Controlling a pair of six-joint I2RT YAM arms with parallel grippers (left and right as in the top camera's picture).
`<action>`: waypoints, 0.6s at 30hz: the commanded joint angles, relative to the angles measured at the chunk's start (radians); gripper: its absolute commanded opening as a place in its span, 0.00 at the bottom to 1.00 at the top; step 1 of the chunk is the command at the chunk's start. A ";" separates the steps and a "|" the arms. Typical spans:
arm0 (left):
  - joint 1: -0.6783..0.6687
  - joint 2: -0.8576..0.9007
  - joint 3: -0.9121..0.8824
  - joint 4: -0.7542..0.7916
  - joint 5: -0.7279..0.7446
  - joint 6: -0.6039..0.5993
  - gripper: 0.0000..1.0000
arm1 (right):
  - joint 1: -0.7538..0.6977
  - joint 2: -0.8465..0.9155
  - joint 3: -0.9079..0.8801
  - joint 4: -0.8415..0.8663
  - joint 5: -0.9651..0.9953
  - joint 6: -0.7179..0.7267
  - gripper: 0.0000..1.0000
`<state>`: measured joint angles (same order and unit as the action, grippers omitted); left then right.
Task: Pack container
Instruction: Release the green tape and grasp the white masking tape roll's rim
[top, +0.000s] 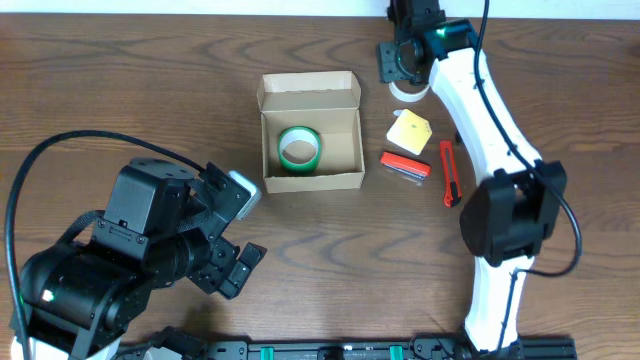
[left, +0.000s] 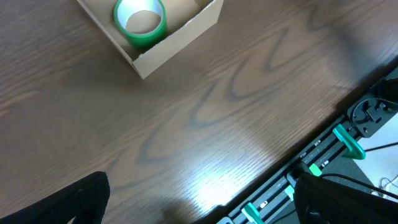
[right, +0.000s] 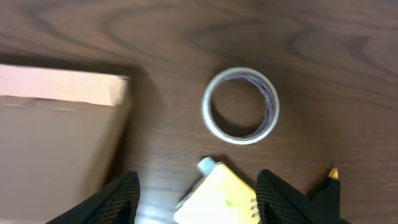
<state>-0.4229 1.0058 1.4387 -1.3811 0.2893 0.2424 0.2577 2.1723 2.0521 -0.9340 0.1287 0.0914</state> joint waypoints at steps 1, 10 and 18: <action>-0.002 0.000 0.017 -0.003 0.014 -0.004 0.95 | -0.030 0.067 -0.005 0.020 0.009 -0.086 0.61; -0.002 0.000 0.017 -0.003 0.014 -0.004 0.95 | -0.055 0.195 -0.005 0.093 0.005 -0.150 0.71; -0.002 0.000 0.017 -0.003 0.014 -0.004 0.95 | -0.056 0.276 -0.005 0.143 -0.011 -0.153 0.66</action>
<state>-0.4229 1.0058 1.4384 -1.3808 0.2893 0.2424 0.2077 2.4126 2.0518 -0.7952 0.1249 -0.0418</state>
